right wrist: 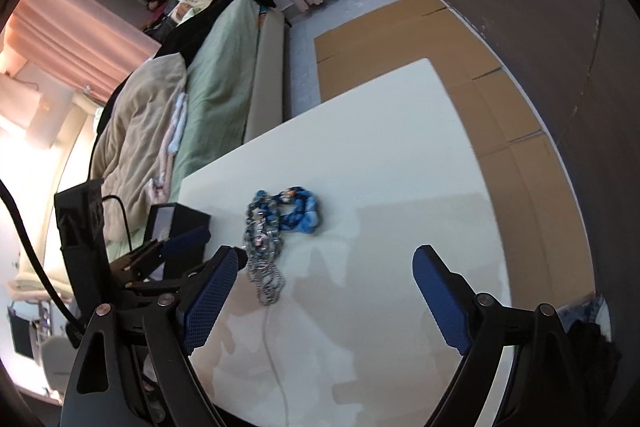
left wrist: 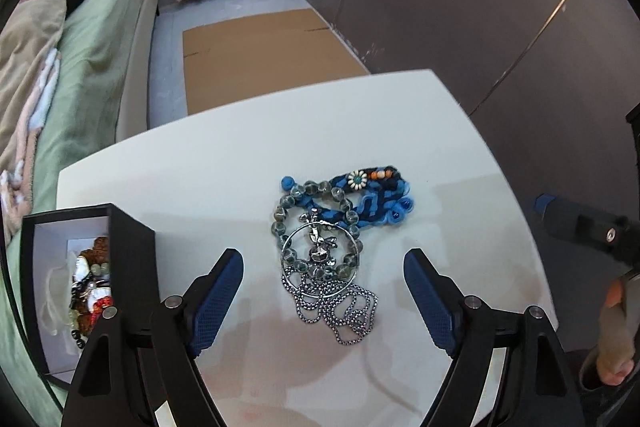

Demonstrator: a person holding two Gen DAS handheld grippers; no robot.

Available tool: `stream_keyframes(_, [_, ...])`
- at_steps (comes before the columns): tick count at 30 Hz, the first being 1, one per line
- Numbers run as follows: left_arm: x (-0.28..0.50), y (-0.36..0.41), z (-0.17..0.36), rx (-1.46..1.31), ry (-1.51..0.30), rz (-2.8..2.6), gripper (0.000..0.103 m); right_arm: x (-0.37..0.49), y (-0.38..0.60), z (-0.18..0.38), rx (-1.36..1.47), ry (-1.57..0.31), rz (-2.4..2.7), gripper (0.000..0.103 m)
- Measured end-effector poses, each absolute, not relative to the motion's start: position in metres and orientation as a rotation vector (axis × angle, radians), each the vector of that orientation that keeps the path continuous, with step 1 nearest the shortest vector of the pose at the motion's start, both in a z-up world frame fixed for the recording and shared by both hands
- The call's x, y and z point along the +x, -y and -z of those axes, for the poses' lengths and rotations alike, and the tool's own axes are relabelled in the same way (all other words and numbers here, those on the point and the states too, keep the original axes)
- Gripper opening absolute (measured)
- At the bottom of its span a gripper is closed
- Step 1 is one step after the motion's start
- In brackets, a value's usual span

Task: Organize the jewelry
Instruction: 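Reach the left tool to the silver hoop while the right tool reaches the blue braided bracelet, then close the left tool on the silver hoop while the right tool grasps the blue braided bracelet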

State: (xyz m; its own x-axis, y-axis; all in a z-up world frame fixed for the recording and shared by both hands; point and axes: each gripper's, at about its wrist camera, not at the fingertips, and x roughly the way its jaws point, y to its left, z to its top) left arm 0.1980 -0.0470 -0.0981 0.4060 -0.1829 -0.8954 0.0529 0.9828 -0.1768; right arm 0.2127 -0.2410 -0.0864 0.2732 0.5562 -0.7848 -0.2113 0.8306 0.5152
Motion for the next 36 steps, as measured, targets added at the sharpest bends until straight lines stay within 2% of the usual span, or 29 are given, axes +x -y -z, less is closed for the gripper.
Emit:
stream_keyframes(14, [0.213, 0.061, 0.132, -0.023, -1.198, 0.111, 0.079, 0.225, 0.243, 0.100, 0.352, -1.239, -0.513, 0.090])
stream_keyframes(16, [0.212, 0.063, 0.132, -0.003, -1.188, 0.098, 0.073, 0.227, 0.241, 0.103, 0.363, -1.253, -0.504, 0.090])
stream_keyframes(18, [0.212, 0.061, 0.130, 0.011, -1.181, 0.083, 0.054, 0.228, 0.240, 0.103, 0.375, -1.258, -0.499, 0.090])
stream_keyframes(19, [0.212, 0.060, 0.129, 0.006, -1.179, 0.085, 0.052, 0.227, 0.240, 0.103, 0.379, -1.259, -0.499, 0.090])
stream_keyframes(36, [0.198, 0.019, 0.083, -0.143, -1.076, 0.121, 0.052, 0.236, 0.205, 0.109, 0.320, -1.243, -0.505, 0.089])
